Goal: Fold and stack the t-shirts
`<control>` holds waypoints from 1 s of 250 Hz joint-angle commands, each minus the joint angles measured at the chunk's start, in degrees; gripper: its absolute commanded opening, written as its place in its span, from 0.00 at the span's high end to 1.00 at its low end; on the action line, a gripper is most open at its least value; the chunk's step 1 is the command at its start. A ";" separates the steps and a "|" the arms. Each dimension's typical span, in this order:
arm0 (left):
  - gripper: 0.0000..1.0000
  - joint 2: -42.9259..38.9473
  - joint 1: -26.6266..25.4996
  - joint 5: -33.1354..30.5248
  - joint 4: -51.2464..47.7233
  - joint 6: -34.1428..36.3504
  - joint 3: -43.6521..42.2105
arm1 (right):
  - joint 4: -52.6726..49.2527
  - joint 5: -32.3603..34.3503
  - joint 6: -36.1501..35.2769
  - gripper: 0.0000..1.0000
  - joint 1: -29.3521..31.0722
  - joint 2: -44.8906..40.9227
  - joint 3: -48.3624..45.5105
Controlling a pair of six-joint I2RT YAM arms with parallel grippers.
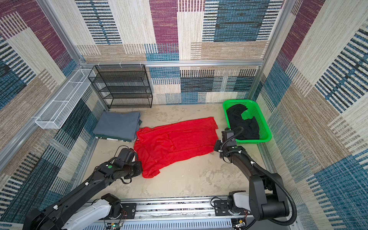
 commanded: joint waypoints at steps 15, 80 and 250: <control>1.00 -3.90 0.33 -2.99 -5.95 -0.24 1.43 | -3.71 -0.34 1.44 1.00 0.00 -3.64 -0.70; 1.00 -4.81 0.86 -3.40 -8.57 1.38 4.88 | -8.03 -1.25 4.61 1.00 0.00 -9.38 -1.93; 1.00 -8.86 4.30 -0.98 -7.65 1.31 4.90 | -9.96 -3.39 9.91 1.00 0.00 -14.73 -2.99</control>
